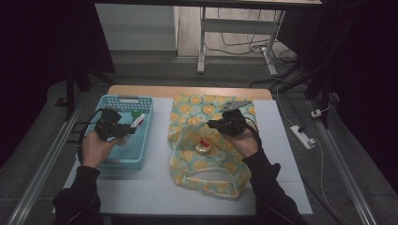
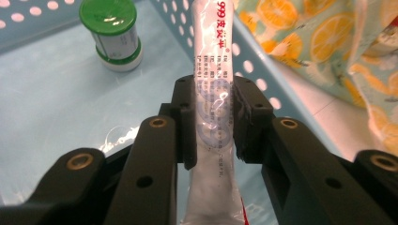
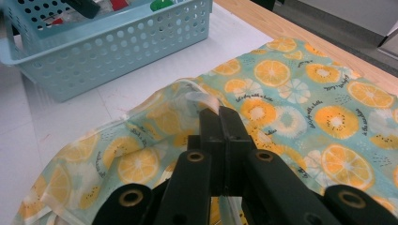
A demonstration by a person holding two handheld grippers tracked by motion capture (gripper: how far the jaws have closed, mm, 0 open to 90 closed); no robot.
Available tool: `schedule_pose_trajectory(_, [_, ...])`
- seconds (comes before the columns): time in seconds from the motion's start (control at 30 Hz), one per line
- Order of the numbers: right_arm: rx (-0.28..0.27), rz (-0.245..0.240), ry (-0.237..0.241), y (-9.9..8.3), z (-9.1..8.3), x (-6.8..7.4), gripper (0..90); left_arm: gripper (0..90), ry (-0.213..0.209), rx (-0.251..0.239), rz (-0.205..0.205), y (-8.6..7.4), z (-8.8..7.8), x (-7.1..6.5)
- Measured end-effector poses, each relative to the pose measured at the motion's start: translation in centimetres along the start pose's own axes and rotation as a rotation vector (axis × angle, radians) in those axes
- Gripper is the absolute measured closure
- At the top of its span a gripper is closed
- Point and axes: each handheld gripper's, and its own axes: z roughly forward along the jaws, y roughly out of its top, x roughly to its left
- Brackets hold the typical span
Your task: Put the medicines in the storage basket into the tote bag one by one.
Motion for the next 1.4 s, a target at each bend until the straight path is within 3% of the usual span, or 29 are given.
schedule_pose_trajectory(0.3, [-0.003, -0.005, 0.001, 0.1, -0.1, 0.1, 90.0, 71.9, -0.017, -0.013, 0.031, 0.5, -0.5, -1.4])
schedule_pose_trajectory(0.83, [-0.007, -0.005, -0.002, 0.1, -0.2, 0.1, 90.0, 71.9, -0.110, -0.022, 0.097, 2.2, -1.1, -5.3])
schedule_pose_trajectory(1.2, [-0.010, 0.000, -0.002, 0.1, -0.2, 0.0, 90.0, 71.9, -0.178, 0.007, 0.177, 3.0, 0.3, -8.7])
schedule_pose_trajectory(1.4, [-0.012, 0.000, -0.005, 0.1, -0.3, 0.0, 90.0, 71.9, -0.218, 0.017, 0.201, 3.3, 1.3, -10.2])
